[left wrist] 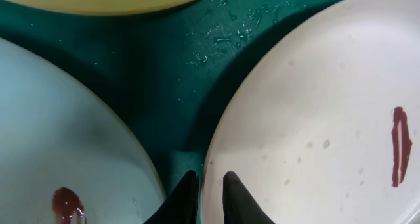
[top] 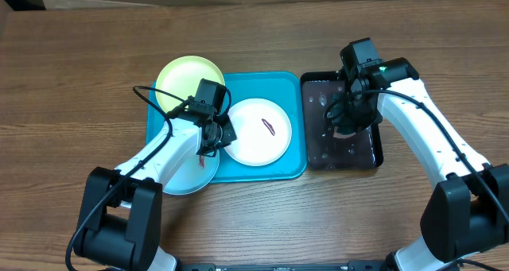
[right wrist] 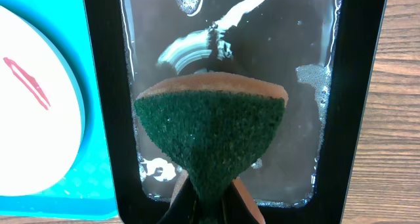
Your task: Clean dirty plates on tray and stack at the side
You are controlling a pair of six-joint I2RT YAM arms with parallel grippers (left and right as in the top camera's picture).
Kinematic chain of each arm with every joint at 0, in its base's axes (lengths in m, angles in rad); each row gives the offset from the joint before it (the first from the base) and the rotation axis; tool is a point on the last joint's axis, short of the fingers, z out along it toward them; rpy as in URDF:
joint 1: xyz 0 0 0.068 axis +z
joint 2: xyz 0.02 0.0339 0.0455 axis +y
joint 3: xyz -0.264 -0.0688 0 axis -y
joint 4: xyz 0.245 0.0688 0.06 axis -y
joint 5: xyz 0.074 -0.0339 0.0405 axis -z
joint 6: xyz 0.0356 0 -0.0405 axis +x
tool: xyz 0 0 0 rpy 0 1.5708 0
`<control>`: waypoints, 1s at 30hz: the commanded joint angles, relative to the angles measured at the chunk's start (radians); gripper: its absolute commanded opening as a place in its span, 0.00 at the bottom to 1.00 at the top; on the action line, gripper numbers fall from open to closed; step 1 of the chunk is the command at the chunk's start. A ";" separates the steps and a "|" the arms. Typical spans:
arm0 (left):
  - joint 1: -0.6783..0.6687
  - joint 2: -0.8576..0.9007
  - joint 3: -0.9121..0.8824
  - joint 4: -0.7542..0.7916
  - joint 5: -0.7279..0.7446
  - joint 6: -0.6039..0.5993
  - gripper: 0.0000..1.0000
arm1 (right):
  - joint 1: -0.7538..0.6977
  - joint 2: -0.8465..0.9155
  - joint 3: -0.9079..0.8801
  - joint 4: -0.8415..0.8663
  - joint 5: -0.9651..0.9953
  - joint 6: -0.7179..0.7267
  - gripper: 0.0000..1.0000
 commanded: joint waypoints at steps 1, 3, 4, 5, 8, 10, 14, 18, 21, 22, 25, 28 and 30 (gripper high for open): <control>-0.020 0.017 -0.011 0.005 -0.027 -0.002 0.16 | 0.005 -0.018 0.006 0.006 0.010 0.000 0.04; -0.027 0.017 -0.011 0.005 -0.046 -0.002 0.16 | 0.005 -0.018 0.006 0.006 0.009 0.000 0.04; -0.030 0.017 -0.011 0.005 -0.055 -0.003 0.16 | 0.005 -0.018 0.006 0.006 0.009 0.000 0.04; -0.033 0.017 -0.011 0.004 -0.064 -0.002 0.16 | 0.005 -0.018 0.006 0.006 0.009 0.000 0.04; -0.040 0.017 -0.011 0.004 -0.069 -0.003 0.16 | 0.005 -0.018 0.006 0.006 0.010 0.000 0.04; -0.040 0.017 -0.011 0.004 -0.069 -0.002 0.16 | 0.005 -0.018 0.006 0.008 0.009 0.000 0.04; -0.040 0.017 -0.011 0.003 -0.069 -0.002 0.17 | 0.005 -0.018 0.006 0.008 0.009 0.000 0.04; -0.040 0.017 -0.011 -0.001 -0.069 -0.002 0.17 | 0.005 -0.018 0.006 0.009 0.009 0.000 0.04; -0.040 0.017 -0.011 -0.002 -0.069 -0.002 0.17 | 0.005 -0.018 0.006 0.009 0.009 0.000 0.04; -0.040 0.017 -0.011 -0.002 -0.069 -0.002 0.17 | 0.005 -0.018 0.006 0.009 0.009 0.000 0.04; -0.040 0.017 -0.015 0.003 -0.072 -0.003 0.16 | 0.005 -0.018 0.006 0.009 0.009 0.000 0.04; -0.040 0.017 -0.023 0.011 -0.072 -0.003 0.16 | 0.005 -0.018 0.006 0.009 0.009 0.000 0.04; -0.039 0.017 -0.023 0.012 -0.072 -0.003 0.17 | 0.005 -0.018 0.006 0.009 0.009 0.000 0.04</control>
